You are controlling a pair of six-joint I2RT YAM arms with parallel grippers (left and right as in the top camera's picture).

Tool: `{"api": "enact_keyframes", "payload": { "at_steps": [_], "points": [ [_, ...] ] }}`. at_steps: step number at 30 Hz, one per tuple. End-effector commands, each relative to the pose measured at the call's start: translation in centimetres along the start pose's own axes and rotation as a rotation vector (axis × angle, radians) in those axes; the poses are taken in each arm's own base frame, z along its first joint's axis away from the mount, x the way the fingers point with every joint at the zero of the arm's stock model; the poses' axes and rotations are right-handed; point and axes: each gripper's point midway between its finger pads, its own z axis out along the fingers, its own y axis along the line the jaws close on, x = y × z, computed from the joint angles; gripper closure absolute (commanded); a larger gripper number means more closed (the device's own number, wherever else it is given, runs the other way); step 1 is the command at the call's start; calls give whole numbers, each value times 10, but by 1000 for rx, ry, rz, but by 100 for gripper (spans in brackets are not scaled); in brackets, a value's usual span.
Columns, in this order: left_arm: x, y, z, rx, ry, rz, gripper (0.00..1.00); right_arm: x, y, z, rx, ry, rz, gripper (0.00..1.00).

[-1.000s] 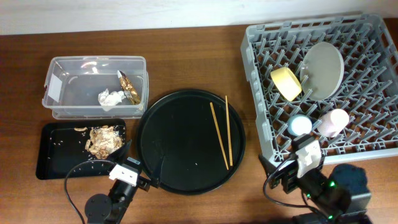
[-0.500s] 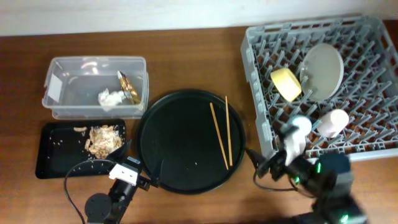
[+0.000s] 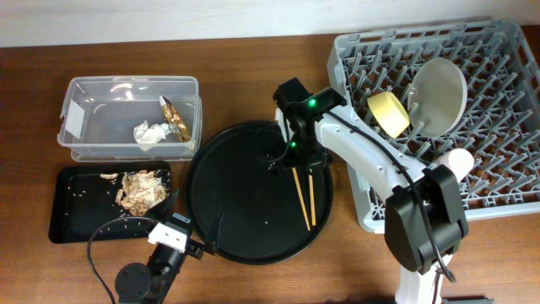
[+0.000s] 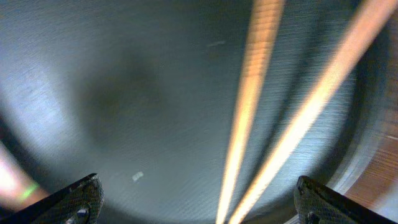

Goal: Sort waste into correct bins and load items into the dishwasher rack
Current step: 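Grasp the chopsticks with the right gripper and lay them in the rack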

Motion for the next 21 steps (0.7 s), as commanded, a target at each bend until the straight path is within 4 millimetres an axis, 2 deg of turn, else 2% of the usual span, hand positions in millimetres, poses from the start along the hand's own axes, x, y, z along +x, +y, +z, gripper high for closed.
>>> {"api": "enact_keyframes", "payload": {
  "at_steps": [1,2,4,5,6,7,8,9,10,11,13,14,15,16,18,19,20,21],
  "points": [
    [2,-1,0,5,4,11,1,-13,-36,7,161,-68,147,13],
    [2,-1,0,5,4,11,1,-8,-44,17,162,-56,163,28],
    [2,-1,0,5,4,11,1,2,-51,38,158,-38,183,40],
    [2,-1,0,5,4,11,1,10,-54,56,142,-28,183,44],
    [2,-1,0,5,4,11,1,18,-59,71,147,-21,189,54],
    [2,-1,0,5,4,11,1,23,-66,77,156,-20,226,59],
    [2,-1,0,5,4,11,1,25,-69,78,160,-11,229,94],
    [2,-1,0,5,4,11,1,25,-68,72,158,-13,200,96],
    [2,-1,0,5,4,11,1,18,-64,55,151,-36,160,96],
    [2,-1,0,5,4,11,1,6,-58,21,154,-108,137,96],
    [2,-1,0,5,4,11,1,-14,-65,-42,205,-283,145,96],
    [2,-1,0,5,4,11,1,-25,-83,-83,279,-408,180,96],
    [2,-1,0,5,4,11,0,-38,-111,-126,379,-543,169,96],
    [2,-1,0,5,4,11,1,-45,-126,-138,411,-576,131,96],
    [2,-1,0,5,4,11,1,-51,-166,-138,448,-573,187,96],
    [2,-1,0,5,4,11,1,-52,-185,-129,456,-543,221,96],
    [2,-1,0,5,4,11,1,-50,-188,-106,406,-472,228,96],
    [2,-1,0,5,4,11,1,-40,-187,-86,393,-386,222,71]
  ]
}}
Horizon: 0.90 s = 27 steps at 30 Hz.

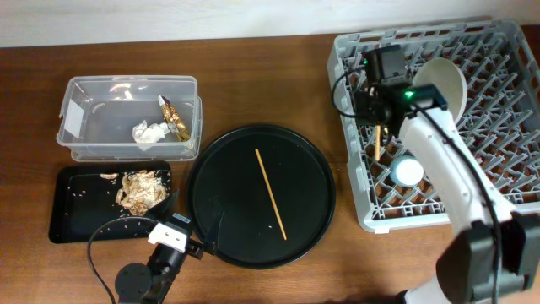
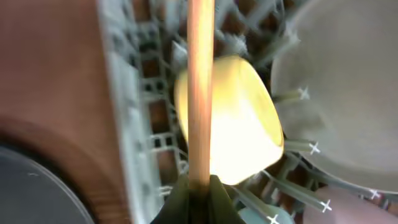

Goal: Sort waste into correct bins and load items into the dishwasher rack
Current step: 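Grasp the chopsticks with the right gripper and lay them in the rack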

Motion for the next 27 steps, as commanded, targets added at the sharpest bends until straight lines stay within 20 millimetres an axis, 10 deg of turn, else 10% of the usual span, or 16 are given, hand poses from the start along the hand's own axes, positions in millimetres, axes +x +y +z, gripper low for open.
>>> {"api": "enact_keyframes", "payload": {
  "at_steps": [1,6,9,13,16,19,22,24,25,27],
  "points": [
    [2,-1,0,5,4,11,1,31,11,23,-33,149,-50,64],
    [2,-1,0,5,4,11,1,85,145,-45,-324,194,-235,51],
    [2,-1,0,5,4,11,0,165,206,-11,-311,323,-254,51],
    [2,-1,0,5,4,11,1,215,243,18,-351,427,-293,64],
    [2,-1,0,5,4,11,1,225,240,26,-319,464,-290,96],
    [2,-1,0,5,4,11,1,189,217,6,-305,396,-230,96],
    [2,-1,0,5,4,11,1,96,144,-46,-340,142,-103,96],
    [2,-1,0,5,4,11,1,29,35,-63,-206,-84,-22,96],
    [2,-1,0,5,4,11,1,21,1,-50,-161,-87,-31,96],
    [2,-1,0,5,4,11,1,29,7,-24,-204,-9,-25,96]
  ]
}}
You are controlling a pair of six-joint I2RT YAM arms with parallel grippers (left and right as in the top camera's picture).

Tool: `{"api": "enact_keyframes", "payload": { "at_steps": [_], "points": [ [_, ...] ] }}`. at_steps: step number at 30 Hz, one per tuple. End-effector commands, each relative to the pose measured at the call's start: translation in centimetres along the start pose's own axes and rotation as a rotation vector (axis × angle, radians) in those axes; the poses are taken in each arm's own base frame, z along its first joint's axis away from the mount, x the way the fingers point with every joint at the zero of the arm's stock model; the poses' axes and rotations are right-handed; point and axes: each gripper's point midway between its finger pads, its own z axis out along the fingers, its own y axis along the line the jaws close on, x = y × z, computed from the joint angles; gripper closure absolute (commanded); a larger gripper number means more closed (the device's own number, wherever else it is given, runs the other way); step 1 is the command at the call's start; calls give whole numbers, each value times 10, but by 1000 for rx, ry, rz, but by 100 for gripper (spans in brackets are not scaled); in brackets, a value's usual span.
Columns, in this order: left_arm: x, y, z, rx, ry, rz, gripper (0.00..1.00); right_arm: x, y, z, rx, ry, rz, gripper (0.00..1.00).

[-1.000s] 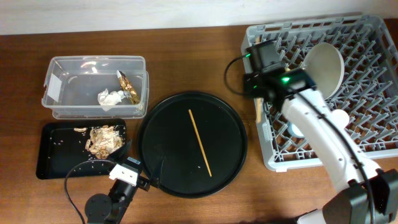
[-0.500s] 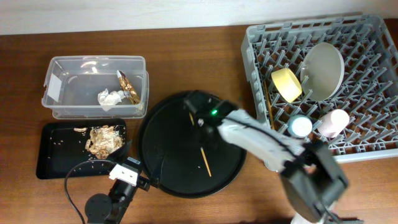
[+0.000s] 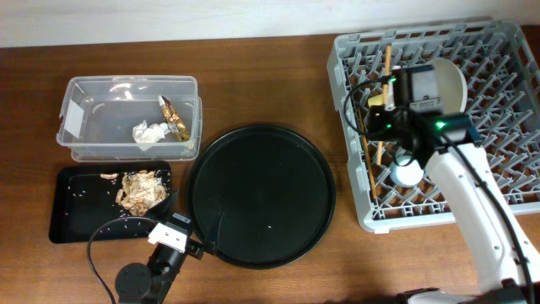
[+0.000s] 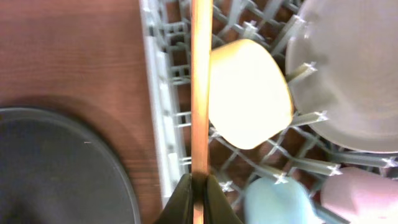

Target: Sort waste into correct bins and load items into the dishwasher rack

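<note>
My right gripper (image 3: pixel 381 118) is shut on a wooden chopstick (image 4: pixel 200 93) over the left part of the grey dishwasher rack (image 3: pixel 506 51); its jaws pinch the stick near its lower end. A second chopstick (image 3: pixel 369 169) lies in the rack along its left side. The rack also holds a yellow cup (image 4: pixel 249 93), a white bowl (image 4: pixel 348 68), a light blue cup (image 4: pixel 277 199) and a pink cup (image 4: pixel 367 199). The round black plate (image 3: pixel 260 194) has nothing on it. My left gripper (image 3: pixel 173 232) is parked at the front left; how its jaws stand cannot be made out.
A clear plastic bin (image 3: pixel 80 139) at the back left holds a crumpled tissue (image 3: pixel 150 133) and a wrapper (image 3: pixel 175 118). In front of it a black tray (image 3: pixel 72 211) carries food scraps (image 3: pixel 139 190). The left arm's cable (image 3: pixel 97 262) loops near the front edge.
One chopstick lay on the black plate then; now the plate is bare. A chopstick now lies in the rack's left side, and my right gripper holds one slightly further right over the rack.
At first my right gripper was open low over the black plate, around two chopsticks lying there. Then it held one chopstick over the rack while the other stayed on the plate. Now both chopsticks are at the rack, one lying in it and one in my gripper.
</note>
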Motion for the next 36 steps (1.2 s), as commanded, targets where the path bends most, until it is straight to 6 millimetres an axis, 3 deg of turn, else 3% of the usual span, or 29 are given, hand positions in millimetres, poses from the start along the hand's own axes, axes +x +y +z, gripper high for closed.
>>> {"api": "enact_keyframes", "payload": {
  "at_steps": [1,2,3,4,5,7,8,9,11,12,14,16,18,19,21,22,23,25,28,32,36],
  "points": [
    [2,-1,0,5,4,11,1,16,2,38,14,102,-82,93],
    [2,-1,0,5,4,11,1,23,1,50,24,140,-87,81],
    [2,-1,0,5,4,11,1,27,11,46,-36,157,-81,67],
    [2,-1,0,5,4,11,1,21,18,24,-86,140,-58,55],
    [2,-1,0,5,4,11,1,15,17,0,-91,110,-43,55],
    [2,-1,0,5,4,11,1,6,27,-96,-149,-70,-76,50],
    [2,-1,0,5,4,11,1,15,34,-153,-207,-192,-111,11],
    [2,-1,0,5,4,11,1,23,37,-179,-243,-247,-128,1],
    [2,-1,0,5,4,11,1,48,51,-238,-408,-359,-176,1],
    [2,-1,0,5,4,11,1,67,59,-276,-544,-433,-208,1],
    [2,-1,0,5,4,11,1,95,23,-298,-435,-521,-208,1],
    [2,-1,0,5,4,11,1,116,-13,-292,-273,-513,-166,1],
    [2,-1,0,5,4,11,1,104,-24,-278,-197,-600,-105,1],
    [2,-1,0,5,4,11,1,98,-20,-262,-200,-650,-84,1],
    [2,-1,0,5,4,11,1,109,-4,-213,-271,-674,-93,1],
    [2,-1,0,5,4,11,1,123,-3,-175,-274,-664,-86,1],
    [2,-1,0,5,4,11,1,130,-6,-156,-259,-658,-75,1],
    [2,-1,0,5,4,11,1,153,-9,-94,-247,-657,-43,1],
    [2,-1,0,5,4,11,1,158,-7,-44,-248,-691,-39,1],
    [2,-1,0,5,3,11,1,135,-3,-50,-271,-878,-38,1],
    [2,-1,0,5,4,11,1,135,-3,-50,-272,-880,-38,1]
  ]
}}
